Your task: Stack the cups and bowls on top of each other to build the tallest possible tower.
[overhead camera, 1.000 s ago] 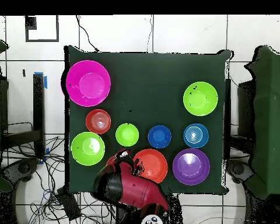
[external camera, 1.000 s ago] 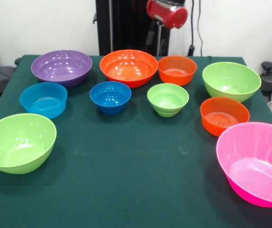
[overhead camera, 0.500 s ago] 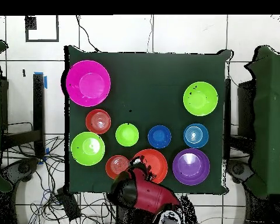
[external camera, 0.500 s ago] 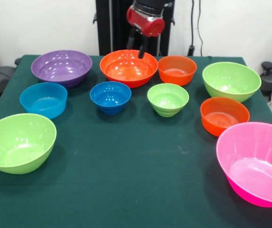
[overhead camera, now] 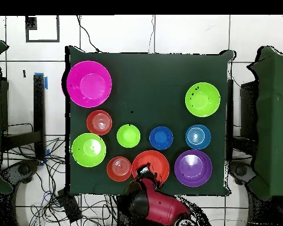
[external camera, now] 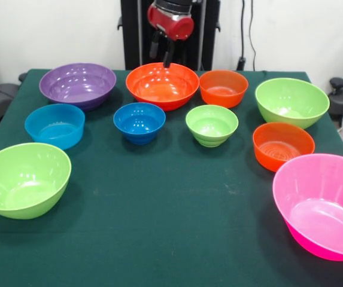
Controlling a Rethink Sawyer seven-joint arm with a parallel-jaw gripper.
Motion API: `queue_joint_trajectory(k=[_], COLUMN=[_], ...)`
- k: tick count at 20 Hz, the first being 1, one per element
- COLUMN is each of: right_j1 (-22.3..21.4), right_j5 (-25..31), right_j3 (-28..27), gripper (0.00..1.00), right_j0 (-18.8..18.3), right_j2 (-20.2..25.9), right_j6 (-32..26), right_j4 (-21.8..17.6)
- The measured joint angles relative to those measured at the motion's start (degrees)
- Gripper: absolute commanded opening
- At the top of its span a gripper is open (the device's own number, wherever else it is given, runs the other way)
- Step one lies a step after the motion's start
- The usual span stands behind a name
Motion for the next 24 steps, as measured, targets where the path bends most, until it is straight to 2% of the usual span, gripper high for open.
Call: queue_joint_trajectory(k=[7, 10, 17, 24], right_j1=[-3.61, -4.59, -4.62, -0.43], right_j5=[-4.61, -4.93, -4.91, -4.91], right_j3=[2.29, 2.32, 1.96, -0.73], gripper=[1.00, 1.00, 1.00, 1.00], right_j0=[-5.08, -5.69, -4.71, -2.29], right_j2=[4.77, 5.73, 6.45, 5.91], right_j6=[0.00, 0.00, 0.00, 0.00], right_j4=[-1.47, -1.45, -1.47, -0.51])
